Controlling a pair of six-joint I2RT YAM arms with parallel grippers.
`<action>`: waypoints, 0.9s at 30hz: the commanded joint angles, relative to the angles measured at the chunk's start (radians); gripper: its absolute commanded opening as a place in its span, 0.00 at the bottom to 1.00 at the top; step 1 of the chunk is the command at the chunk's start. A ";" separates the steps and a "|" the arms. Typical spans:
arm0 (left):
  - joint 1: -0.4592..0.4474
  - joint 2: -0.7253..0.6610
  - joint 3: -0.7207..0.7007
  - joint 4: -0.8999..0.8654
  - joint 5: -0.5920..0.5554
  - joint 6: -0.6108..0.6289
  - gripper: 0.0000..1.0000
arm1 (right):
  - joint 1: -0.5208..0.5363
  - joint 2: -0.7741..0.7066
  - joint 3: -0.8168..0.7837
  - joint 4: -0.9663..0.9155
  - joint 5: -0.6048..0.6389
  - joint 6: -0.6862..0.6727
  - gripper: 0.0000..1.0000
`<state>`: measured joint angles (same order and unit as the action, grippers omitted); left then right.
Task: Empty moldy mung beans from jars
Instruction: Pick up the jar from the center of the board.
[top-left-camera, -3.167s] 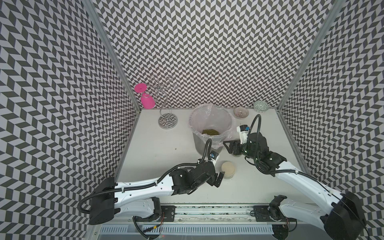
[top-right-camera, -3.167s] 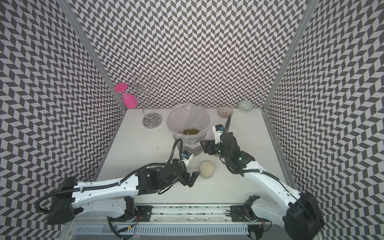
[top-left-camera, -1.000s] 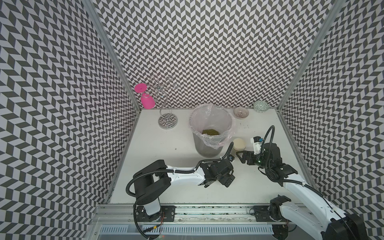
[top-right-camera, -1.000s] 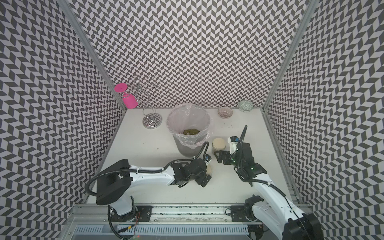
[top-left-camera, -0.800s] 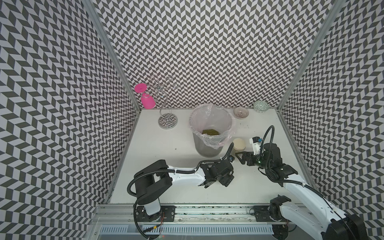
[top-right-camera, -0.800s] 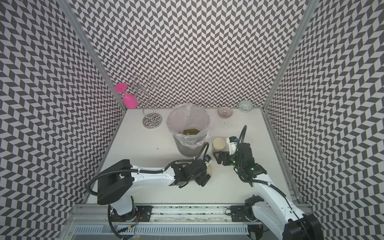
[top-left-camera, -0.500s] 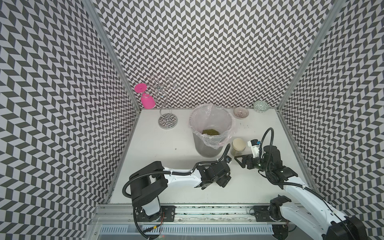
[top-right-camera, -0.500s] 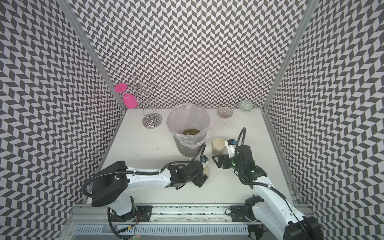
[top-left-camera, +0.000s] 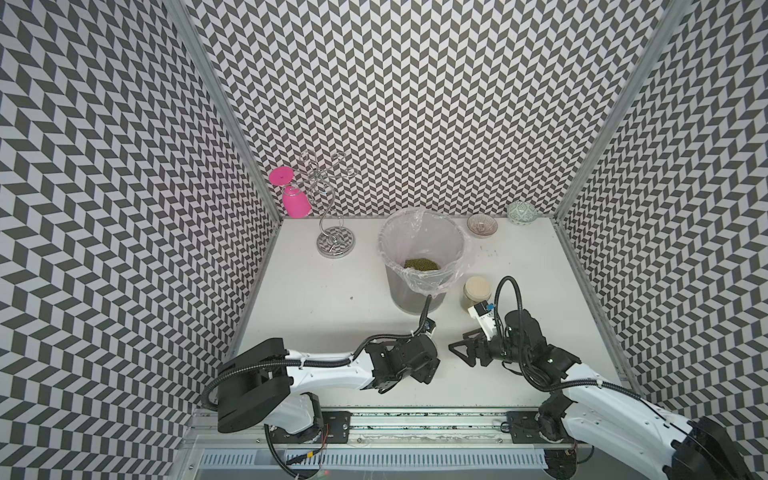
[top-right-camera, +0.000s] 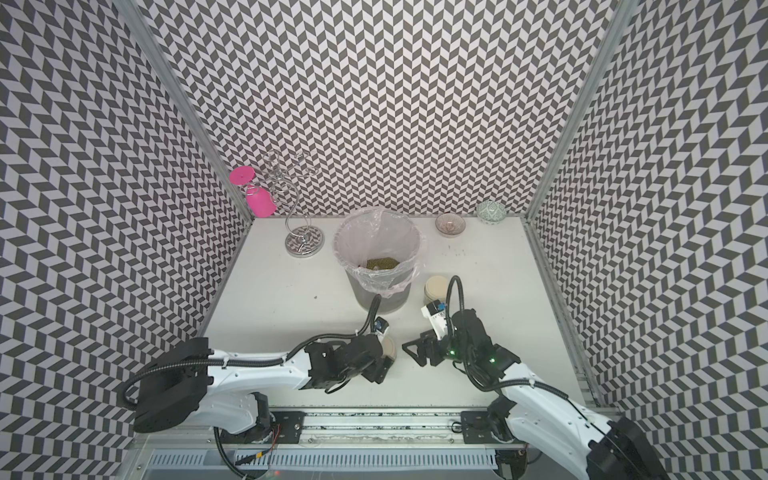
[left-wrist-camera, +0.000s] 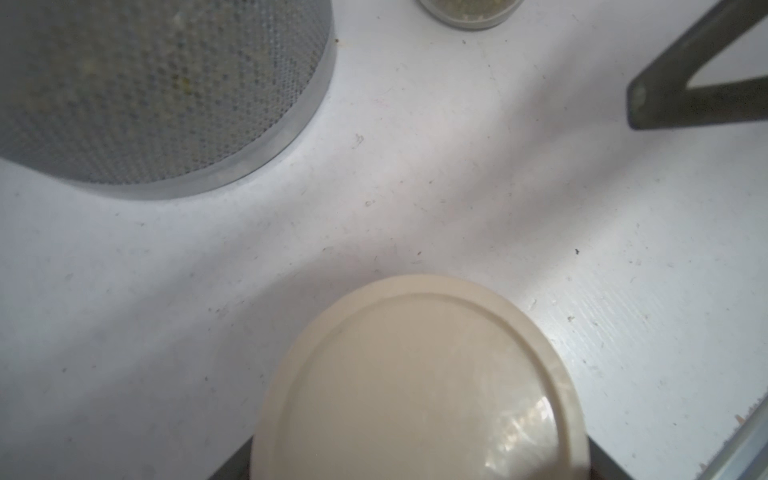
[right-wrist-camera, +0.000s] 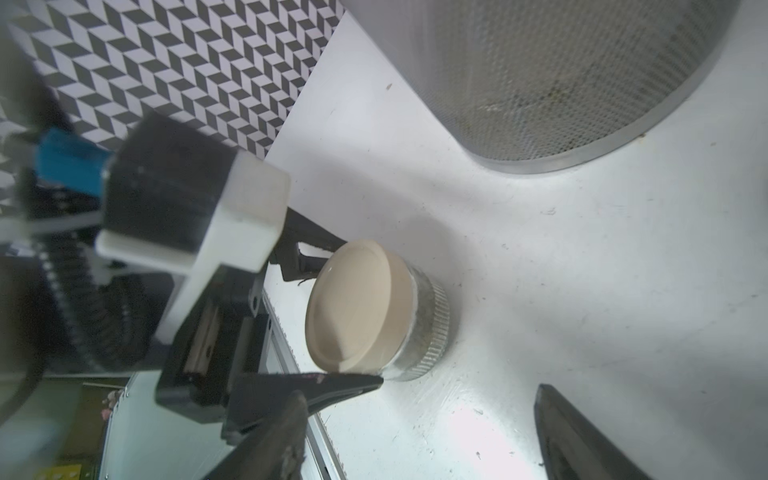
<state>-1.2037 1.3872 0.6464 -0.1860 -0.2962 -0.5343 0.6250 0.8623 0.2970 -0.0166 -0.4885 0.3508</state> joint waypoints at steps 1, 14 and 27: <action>-0.004 -0.081 -0.032 -0.064 -0.046 -0.120 0.85 | 0.070 -0.017 -0.018 0.157 0.076 0.021 0.87; 0.014 -0.179 -0.040 -0.138 -0.106 -0.105 1.00 | 0.302 0.067 -0.124 0.417 0.295 -0.061 0.90; 0.001 -0.079 -0.020 -0.089 -0.106 -0.052 0.98 | 0.352 -0.008 -0.201 0.434 0.329 -0.073 0.91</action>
<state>-1.1957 1.2915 0.6060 -0.2852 -0.3717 -0.5934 0.9627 0.8639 0.1078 0.3683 -0.1967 0.2947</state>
